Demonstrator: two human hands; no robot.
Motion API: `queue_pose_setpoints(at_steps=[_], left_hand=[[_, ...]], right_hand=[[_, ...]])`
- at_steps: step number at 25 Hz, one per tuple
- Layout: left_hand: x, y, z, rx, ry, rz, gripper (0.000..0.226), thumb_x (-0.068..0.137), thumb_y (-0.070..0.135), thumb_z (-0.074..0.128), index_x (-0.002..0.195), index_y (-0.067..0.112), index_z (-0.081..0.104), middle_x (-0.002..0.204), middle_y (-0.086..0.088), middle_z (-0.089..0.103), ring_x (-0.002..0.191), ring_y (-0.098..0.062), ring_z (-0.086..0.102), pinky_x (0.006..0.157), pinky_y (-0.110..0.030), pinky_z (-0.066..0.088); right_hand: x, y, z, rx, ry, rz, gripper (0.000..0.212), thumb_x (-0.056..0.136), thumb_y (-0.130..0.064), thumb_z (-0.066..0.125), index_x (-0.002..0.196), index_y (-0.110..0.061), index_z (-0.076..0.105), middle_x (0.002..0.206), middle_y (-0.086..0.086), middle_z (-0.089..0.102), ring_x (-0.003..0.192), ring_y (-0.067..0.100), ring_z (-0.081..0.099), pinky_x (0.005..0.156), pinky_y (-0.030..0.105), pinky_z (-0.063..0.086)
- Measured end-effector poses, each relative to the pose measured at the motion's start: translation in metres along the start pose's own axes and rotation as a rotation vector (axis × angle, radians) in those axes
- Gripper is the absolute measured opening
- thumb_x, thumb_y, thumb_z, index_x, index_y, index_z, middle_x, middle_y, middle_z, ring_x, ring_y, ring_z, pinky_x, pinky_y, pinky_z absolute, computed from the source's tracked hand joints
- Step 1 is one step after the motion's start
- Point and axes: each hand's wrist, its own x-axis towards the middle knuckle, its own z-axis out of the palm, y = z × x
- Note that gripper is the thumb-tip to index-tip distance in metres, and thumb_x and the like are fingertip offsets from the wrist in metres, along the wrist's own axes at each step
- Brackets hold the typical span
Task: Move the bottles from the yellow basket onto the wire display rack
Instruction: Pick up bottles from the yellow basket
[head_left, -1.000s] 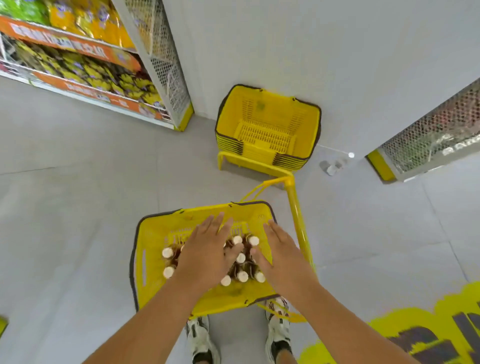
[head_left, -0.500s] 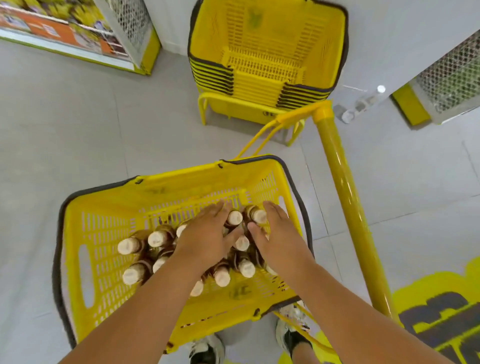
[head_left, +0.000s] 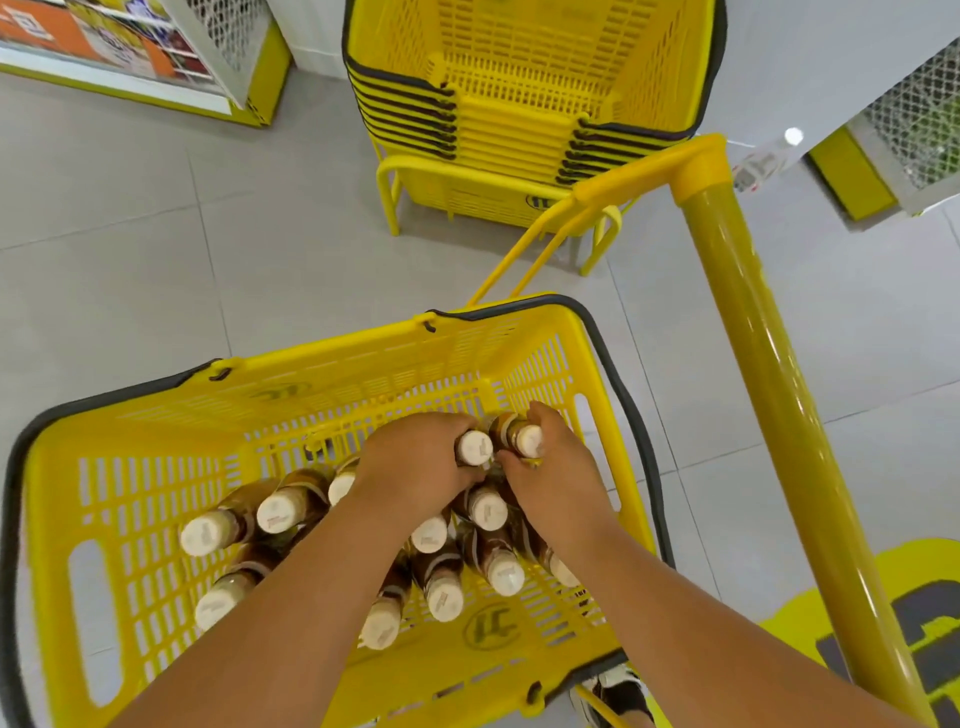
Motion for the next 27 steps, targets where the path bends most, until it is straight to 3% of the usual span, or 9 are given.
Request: queue_pose_setpoints(at_steps=[3, 5, 9, 14, 18, 22, 24, 27], left_hand=[[0.001, 0.000, 0.003, -0.037, 0.049, -0.016, 0.029, 0.085, 0.055, 0.069, 0.111, 0.044, 0.064, 0.100, 0.012, 0.071, 0.093, -0.016, 0.064, 0.060, -0.027, 0.035], [-0.003, 0.000, 0.004, -0.042, 0.083, -0.035, 0.030, 0.086, 0.054, 0.068, 0.115, 0.045, 0.065, 0.101, 0.012, 0.072, 0.094, -0.016, 0.065, 0.060, -0.027, 0.034], [-0.011, 0.001, 0.003, -0.120, 0.121, -0.069, 0.030, 0.087, 0.049, 0.069, 0.116, 0.045, 0.066, 0.103, 0.013, 0.073, 0.096, -0.015, 0.066, 0.065, -0.028, 0.044], [-0.027, 0.007, -0.015, -0.264, 0.177, -0.067, 0.032, 0.085, 0.047, 0.074, 0.116, 0.042, 0.068, 0.111, 0.015, 0.073, 0.103, -0.014, 0.065, 0.076, -0.033, 0.053], [-0.052, 0.021, -0.049, -0.466, 0.277, -0.062, 0.044, 0.082, 0.041, 0.082, 0.124, 0.037, 0.069, 0.122, 0.014, 0.072, 0.116, -0.011, 0.063, 0.090, -0.029, 0.051], [-0.099, 0.044, -0.107, -0.584, 0.432, -0.052, 0.047, 0.079, 0.043, 0.083, 0.124, 0.040, 0.069, 0.118, 0.023, 0.070, 0.114, 0.005, 0.060, 0.088, -0.011, 0.043], [-0.128, 0.059, -0.146, -0.619, 0.497, -0.026, 0.043, 0.079, 0.040, 0.084, 0.120, 0.038, 0.070, 0.113, 0.024, 0.072, 0.110, 0.008, 0.061, 0.089, -0.008, 0.044], [-0.180, 0.091, -0.208, -0.665, 0.650, -0.039, 0.038, 0.080, 0.035, 0.083, 0.116, 0.038, 0.070, 0.106, 0.024, 0.072, 0.104, 0.008, 0.063, 0.086, -0.006, 0.043]], right_hand=[[0.003, 0.003, 0.006, 0.066, 0.078, 0.026, 0.041, 0.096, -0.018, 0.066, 0.133, -0.029, 0.053, 0.119, -0.005, 0.067, 0.111, 0.018, 0.063, 0.090, 0.036, 0.056], [0.002, 0.003, 0.008, 0.106, 0.117, 0.029, 0.023, 0.095, -0.016, 0.066, 0.113, -0.027, 0.059, 0.098, -0.006, 0.066, 0.093, 0.017, 0.065, 0.076, 0.035, 0.058], [-0.004, -0.002, 0.005, 0.180, 0.147, 0.012, 0.016, 0.093, -0.015, 0.068, 0.100, -0.028, 0.063, 0.089, -0.008, 0.068, 0.084, 0.012, 0.066, 0.070, 0.031, 0.057], [-0.021, -0.020, -0.015, 0.177, 0.191, -0.029, 0.020, 0.090, -0.023, 0.075, 0.092, -0.037, 0.062, 0.082, -0.013, 0.068, 0.072, 0.005, 0.063, 0.053, 0.014, 0.047], [-0.052, -0.048, -0.046, 0.238, 0.195, -0.099, 0.029, 0.083, -0.029, 0.083, 0.105, -0.038, 0.068, 0.096, -0.020, 0.071, 0.088, -0.007, 0.064, 0.066, 0.004, 0.046], [-0.103, -0.090, -0.089, 0.312, 0.187, -0.212, 0.031, 0.081, -0.026, 0.086, 0.107, -0.034, 0.072, 0.102, -0.018, 0.075, 0.100, -0.004, 0.066, 0.081, 0.015, 0.052], [-0.135, -0.117, -0.115, 0.329, 0.190, -0.290, 0.030, 0.080, -0.023, 0.087, 0.105, -0.033, 0.073, 0.102, -0.018, 0.076, 0.103, -0.001, 0.068, 0.087, 0.022, 0.054], [-0.191, -0.168, -0.157, 0.367, 0.188, -0.395, 0.030, 0.079, -0.016, 0.087, 0.097, -0.036, 0.074, 0.097, -0.021, 0.076, 0.100, -0.003, 0.069, 0.087, 0.018, 0.053]])
